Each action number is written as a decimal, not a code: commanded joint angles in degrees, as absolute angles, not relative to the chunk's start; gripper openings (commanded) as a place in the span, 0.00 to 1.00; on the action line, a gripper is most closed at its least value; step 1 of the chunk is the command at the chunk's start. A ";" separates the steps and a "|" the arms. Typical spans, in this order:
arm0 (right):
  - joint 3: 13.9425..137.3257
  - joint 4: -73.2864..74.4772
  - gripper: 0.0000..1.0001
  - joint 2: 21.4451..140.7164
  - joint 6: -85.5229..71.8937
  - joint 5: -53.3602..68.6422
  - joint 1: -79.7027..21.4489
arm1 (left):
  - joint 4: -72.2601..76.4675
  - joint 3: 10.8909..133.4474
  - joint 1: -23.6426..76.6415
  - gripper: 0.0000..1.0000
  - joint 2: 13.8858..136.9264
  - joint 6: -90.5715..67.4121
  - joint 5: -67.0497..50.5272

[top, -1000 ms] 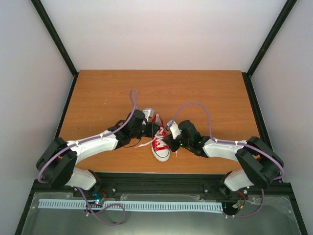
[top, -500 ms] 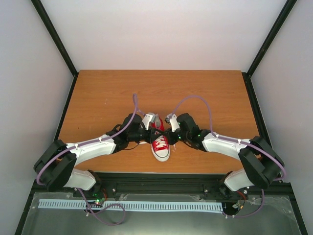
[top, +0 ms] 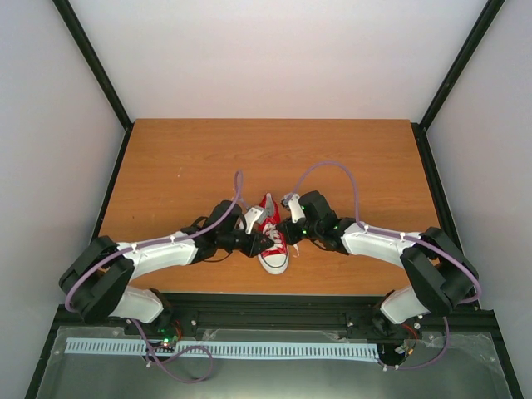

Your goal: Tie the shoes

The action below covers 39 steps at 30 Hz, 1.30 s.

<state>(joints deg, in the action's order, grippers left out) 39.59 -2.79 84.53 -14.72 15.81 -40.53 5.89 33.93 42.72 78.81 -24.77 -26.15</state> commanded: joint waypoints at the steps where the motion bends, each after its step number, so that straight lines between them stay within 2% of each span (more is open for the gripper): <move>1: 39.60 -2.97 0.03 84.73 -15.29 16.61 -40.25 | 3.82 33.24 42.69 0.20 79.35 -21.62 -29.45; 4: 39.49 -3.08 0.03 84.49 -15.22 16.68 -40.25 | 1.86 32.78 42.80 0.29 78.33 -21.06 -29.64; 10: 38.94 -2.99 0.03 83.48 -14.54 16.79 -40.28 | -1.96 31.78 42.52 0.62 69.91 -24.00 -23.76; 13: 38.61 -2.70 0.03 83.06 -13.84 16.64 -40.25 | -4.33 33.35 41.83 0.71 67.97 -27.86 -18.38; 15: 38.46 -2.60 0.03 82.76 -13.40 16.90 -40.25 | -5.12 34.63 41.11 0.70 68.73 -30.86 -15.66; 18: 38.36 -2.63 0.03 82.69 -13.11 16.96 -40.25 | -3.38 35.50 39.94 0.62 70.58 -34.81 -13.96; 23: 38.24 -2.86 0.03 82.58 -12.97 17.38 -40.25 | -1.39 36.57 39.57 0.61 72.01 -39.11 -11.00; 30: 38.40 -3.14 0.03 82.43 -12.35 18.24 -40.25 | -0.42 38.33 39.52 0.38 78.30 -39.26 -12.52; 33: 38.41 -3.54 0.03 82.20 -12.09 18.84 -40.28 | -0.44 38.51 39.46 0.32 79.70 -39.83 -10.74; 37: 38.53 -3.65 0.03 82.00 -11.50 19.33 -40.25 | 1.76 37.15 39.42 0.30 78.46 -41.06 -7.17; 39: 38.75 -3.48 0.03 81.92 -11.28 19.34 -40.26 | 4.05 35.81 39.25 0.37 77.38 -41.05 -7.11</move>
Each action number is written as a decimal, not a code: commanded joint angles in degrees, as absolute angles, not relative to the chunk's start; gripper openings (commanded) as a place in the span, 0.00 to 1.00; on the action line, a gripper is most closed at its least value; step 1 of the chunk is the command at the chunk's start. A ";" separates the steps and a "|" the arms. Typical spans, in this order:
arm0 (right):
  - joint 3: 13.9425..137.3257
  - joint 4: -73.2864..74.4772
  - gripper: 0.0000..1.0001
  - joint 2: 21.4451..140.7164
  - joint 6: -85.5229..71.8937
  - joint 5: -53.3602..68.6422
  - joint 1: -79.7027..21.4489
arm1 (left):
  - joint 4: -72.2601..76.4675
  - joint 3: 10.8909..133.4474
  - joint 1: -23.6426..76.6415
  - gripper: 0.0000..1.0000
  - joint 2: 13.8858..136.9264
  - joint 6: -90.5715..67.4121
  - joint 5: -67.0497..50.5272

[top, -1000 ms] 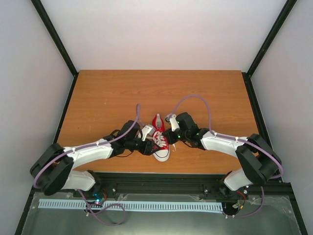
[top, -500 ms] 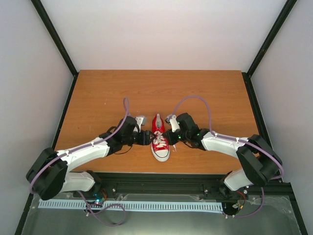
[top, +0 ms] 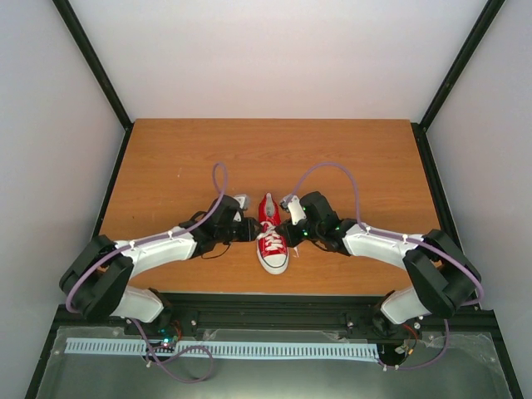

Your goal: Tie the shoes

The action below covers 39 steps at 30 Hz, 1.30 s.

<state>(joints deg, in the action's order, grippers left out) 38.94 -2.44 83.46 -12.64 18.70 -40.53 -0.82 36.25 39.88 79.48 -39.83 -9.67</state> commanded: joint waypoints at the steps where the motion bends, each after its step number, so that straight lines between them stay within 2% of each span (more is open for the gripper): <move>1: 38.83 -3.51 0.03 81.99 -11.18 19.42 -40.26 | 4.55 35.46 38.95 0.39 77.12 -41.07 -7.38; 10: 39.99 -3.00 0.03 82.70 -10.46 19.61 -40.25 | 9.11 34.27 35.60 0.38 78.28 -40.30 -18.29; 14: 40.08 -2.83 0.03 83.03 -10.46 19.64 -40.25 | 8.81 32.85 35.59 0.49 73.97 -37.17 -20.99; 17: 40.08 -2.81 0.03 83.23 -10.37 19.73 -40.30 | 2.39 33.70 35.88 0.56 70.78 -32.86 -21.99; 20: 40.19 -2.96 0.03 83.45 -10.42 19.93 -40.25 | -3.77 34.55 36.82 0.56 69.57 -29.97 -20.75; 28: 39.95 -3.39 0.03 83.84 -10.79 20.30 -40.25 | -7.86 38.21 41.15 0.53 74.08 -29.80 -20.17; 30: 39.91 -3.30 0.03 83.56 -10.73 20.29 -40.30 | -6.93 38.22 41.64 0.49 74.24 -30.53 -19.62; 39: 39.87 -2.46 0.03 83.10 -10.08 19.82 -40.25 | -6.88 38.63 42.40 0.14 74.67 -31.63 -17.57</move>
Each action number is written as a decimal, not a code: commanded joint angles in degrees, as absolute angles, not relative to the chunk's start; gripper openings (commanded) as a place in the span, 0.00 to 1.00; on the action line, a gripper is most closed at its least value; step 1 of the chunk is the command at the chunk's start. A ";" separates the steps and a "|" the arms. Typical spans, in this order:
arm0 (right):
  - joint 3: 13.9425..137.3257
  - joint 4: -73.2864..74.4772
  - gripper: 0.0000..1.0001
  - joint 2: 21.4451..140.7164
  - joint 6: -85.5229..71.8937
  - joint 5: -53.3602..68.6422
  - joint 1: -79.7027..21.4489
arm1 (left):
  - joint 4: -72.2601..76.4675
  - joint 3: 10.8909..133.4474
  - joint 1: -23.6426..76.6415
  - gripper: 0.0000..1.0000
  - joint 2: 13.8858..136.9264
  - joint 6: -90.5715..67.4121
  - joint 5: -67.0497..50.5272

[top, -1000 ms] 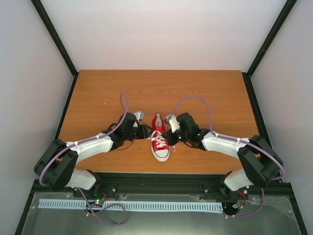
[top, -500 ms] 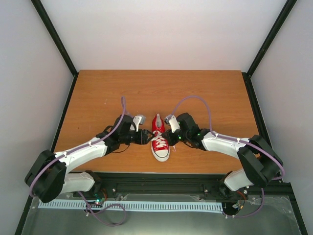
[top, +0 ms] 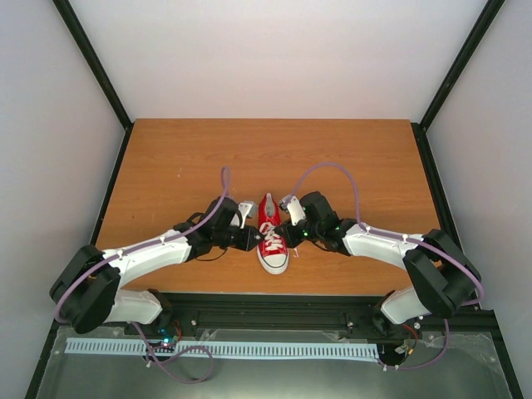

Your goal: Tie the shoes

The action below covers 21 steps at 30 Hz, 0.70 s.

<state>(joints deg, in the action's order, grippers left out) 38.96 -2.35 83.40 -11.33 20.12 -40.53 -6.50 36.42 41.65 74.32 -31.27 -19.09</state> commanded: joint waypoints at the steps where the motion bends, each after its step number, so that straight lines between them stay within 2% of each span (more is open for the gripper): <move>1: 39.85 -2.30 0.03 83.20 -10.03 19.59 -40.25 | -6.98 38.66 42.57 0.11 74.47 -31.70 -16.79; 6: 38.97 -1.22 0.03 82.79 -10.34 18.94 -40.25 | -6.62 38.50 43.13 0.02 71.75 -31.49 -12.42; 21: 37.58 6.18 0.03 80.17 -9.69 20.11 -42.14 | -5.25 41.69 43.14 0.02 75.48 -29.47 -14.92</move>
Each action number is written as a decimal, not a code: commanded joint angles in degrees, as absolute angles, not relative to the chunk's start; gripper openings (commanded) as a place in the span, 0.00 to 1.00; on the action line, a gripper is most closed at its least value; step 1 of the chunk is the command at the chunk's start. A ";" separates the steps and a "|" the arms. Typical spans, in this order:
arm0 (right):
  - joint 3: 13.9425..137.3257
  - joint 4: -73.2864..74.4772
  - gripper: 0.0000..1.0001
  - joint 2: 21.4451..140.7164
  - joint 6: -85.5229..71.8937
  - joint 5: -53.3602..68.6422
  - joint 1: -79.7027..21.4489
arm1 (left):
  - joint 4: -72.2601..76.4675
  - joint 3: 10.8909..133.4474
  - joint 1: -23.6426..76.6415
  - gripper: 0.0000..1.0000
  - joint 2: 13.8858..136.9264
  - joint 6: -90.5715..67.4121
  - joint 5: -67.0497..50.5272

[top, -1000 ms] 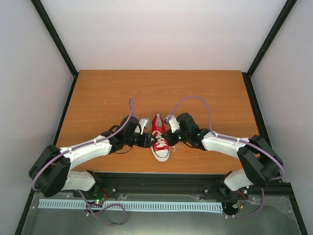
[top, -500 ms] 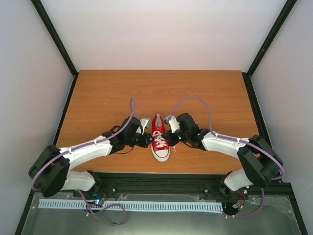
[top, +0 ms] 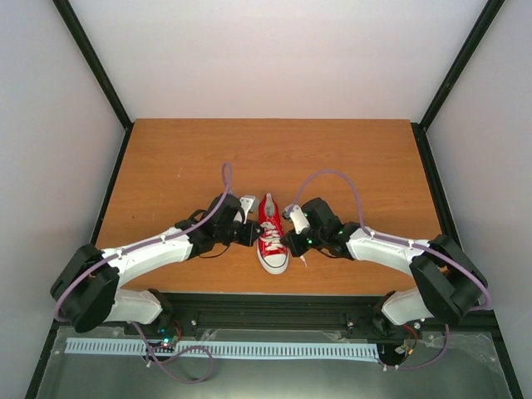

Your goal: Tie the shoes

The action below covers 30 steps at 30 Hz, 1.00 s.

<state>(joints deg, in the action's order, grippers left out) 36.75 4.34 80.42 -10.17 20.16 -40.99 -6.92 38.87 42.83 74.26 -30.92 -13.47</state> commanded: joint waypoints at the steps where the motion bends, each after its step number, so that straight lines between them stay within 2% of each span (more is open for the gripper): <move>1: 38.20 6.50 0.03 80.82 -10.22 18.95 -42.26 | -4.94 41.82 43.15 0.02 75.67 -29.49 -15.25; 13: 43.33 10.38 0.03 83.31 -16.97 9.97 -41.07 | -2.88 38.32 45.49 0.02 77.28 -23.74 -25.23; 22: 42.10 4.55 0.03 79.53 -15.36 16.15 -41.20 | -6.85 39.79 46.14 0.01 84.09 -22.94 -23.96; 30: 43.74 3.74 0.03 83.38 -12.40 20.85 -42.44 | -6.23 40.00 46.14 0.01 84.61 -24.68 -20.69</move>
<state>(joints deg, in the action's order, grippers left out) 42.26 5.32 81.10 -14.24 18.04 -41.74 -5.96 38.63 45.98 84.62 -24.56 -23.16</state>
